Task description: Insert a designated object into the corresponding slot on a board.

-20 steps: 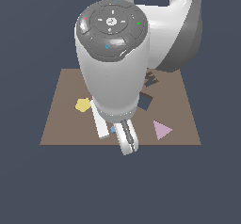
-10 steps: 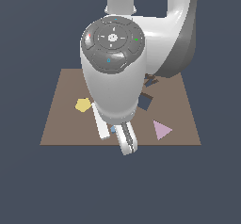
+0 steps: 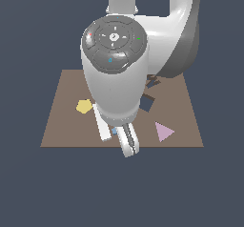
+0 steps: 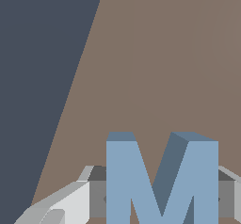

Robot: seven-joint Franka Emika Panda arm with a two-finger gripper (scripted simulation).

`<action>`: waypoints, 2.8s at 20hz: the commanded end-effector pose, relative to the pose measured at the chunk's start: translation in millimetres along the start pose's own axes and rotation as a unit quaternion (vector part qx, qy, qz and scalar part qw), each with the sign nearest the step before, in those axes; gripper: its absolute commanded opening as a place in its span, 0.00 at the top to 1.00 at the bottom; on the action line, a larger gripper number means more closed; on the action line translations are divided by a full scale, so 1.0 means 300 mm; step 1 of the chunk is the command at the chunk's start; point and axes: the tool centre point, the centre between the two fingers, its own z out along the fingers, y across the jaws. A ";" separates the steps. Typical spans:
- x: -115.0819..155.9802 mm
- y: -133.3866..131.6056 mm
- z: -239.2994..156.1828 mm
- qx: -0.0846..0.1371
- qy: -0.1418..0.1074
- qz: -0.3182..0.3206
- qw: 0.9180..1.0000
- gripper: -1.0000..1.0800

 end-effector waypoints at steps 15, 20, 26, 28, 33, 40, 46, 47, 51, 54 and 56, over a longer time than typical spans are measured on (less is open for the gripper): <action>-0.074 0.051 -0.006 0.000 0.000 -0.010 1.000 1.00; -0.147 0.104 -0.010 0.000 0.000 -0.019 1.000 1.00; -0.275 0.200 -0.015 0.000 0.000 -0.036 0.999 1.00; -0.320 0.236 -0.017 0.000 0.000 -0.042 0.999 1.00; -0.419 0.316 -0.021 0.000 0.000 -0.055 0.998 1.00; -0.516 0.397 -0.026 0.000 0.000 -0.069 0.998 1.00; -0.553 0.428 -0.027 0.000 0.000 -0.074 0.997 1.00; -0.556 0.430 -0.027 0.000 0.000 -0.074 0.997 1.00; -0.556 0.430 -0.021 0.000 0.000 -0.074 0.997 1.00; -0.565 0.436 0.000 0.000 0.000 -0.075 0.997 1.00; -0.567 0.438 0.005 0.000 0.000 -0.075 0.997 1.00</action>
